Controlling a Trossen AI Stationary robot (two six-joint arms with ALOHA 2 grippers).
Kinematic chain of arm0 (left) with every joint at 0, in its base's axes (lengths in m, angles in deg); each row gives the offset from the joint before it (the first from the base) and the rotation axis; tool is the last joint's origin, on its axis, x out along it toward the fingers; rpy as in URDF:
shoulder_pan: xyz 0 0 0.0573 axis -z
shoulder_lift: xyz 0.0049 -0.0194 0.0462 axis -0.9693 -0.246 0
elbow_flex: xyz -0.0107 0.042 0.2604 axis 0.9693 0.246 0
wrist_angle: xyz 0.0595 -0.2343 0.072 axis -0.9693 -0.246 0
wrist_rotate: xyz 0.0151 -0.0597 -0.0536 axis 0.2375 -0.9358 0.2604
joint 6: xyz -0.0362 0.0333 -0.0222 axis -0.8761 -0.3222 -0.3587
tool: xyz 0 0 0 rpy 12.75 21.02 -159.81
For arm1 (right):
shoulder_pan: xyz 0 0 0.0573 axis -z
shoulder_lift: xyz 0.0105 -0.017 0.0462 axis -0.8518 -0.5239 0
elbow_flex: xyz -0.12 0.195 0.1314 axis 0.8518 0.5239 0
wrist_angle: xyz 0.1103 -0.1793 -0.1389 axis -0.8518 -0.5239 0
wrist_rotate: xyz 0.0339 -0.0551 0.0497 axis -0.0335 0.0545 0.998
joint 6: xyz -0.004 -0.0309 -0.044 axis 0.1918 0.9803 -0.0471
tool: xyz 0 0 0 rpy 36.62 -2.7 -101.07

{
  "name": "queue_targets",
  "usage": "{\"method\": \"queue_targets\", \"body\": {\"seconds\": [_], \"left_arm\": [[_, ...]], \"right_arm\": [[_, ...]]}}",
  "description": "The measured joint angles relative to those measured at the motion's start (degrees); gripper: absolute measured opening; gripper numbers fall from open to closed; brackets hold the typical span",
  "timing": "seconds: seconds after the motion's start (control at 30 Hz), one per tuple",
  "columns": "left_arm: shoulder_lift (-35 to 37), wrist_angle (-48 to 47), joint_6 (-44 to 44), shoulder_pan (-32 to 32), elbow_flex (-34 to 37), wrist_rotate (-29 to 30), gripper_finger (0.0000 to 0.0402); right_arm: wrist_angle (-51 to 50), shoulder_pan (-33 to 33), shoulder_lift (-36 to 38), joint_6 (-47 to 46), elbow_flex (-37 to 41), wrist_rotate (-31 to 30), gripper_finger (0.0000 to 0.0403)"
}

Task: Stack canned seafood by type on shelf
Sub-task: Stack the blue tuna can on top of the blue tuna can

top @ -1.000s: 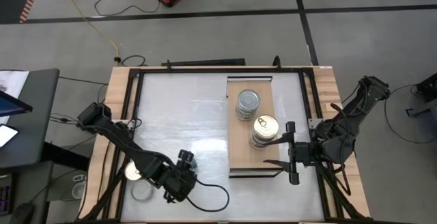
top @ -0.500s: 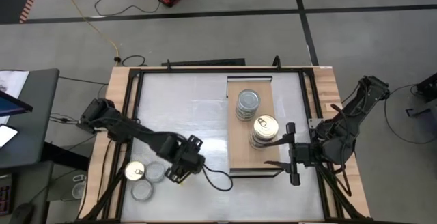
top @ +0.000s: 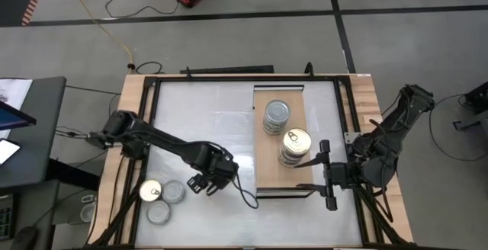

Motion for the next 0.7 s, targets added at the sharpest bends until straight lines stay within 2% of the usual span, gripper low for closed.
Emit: {"method": "queue_targets", "body": {"seconds": [0.33, 0.47, 0.57, 0.7], "left_arm": [[-0.9, -7.9, 2.8, 1.2, -1.9, 0.9, 0.0297], [-1.0, -8.0, 10.0, 1.9, 0.0, 2.4, 0.0297], [-1.0, -7.0, 16.1, 2.1, 1.5, 6.4, 0.0297], [-1.0, -6.3, 23.2, 2.1, 4.3, 8.9, 0.0296]], "right_arm": [[0.2, 0.0, 0.0, 0.2, 0.0, 0.1, 0.0246], [0.3, 0.0, 0.0, 0.1, 0.0, 0.1, 0.0246], [0.3, 0.0, -0.1, 0.0, 0.0, 0.0, 0.0246], [0.1, 0.0, -0.4, 0.2, 0.0, 0.0, 0.0246]]}}
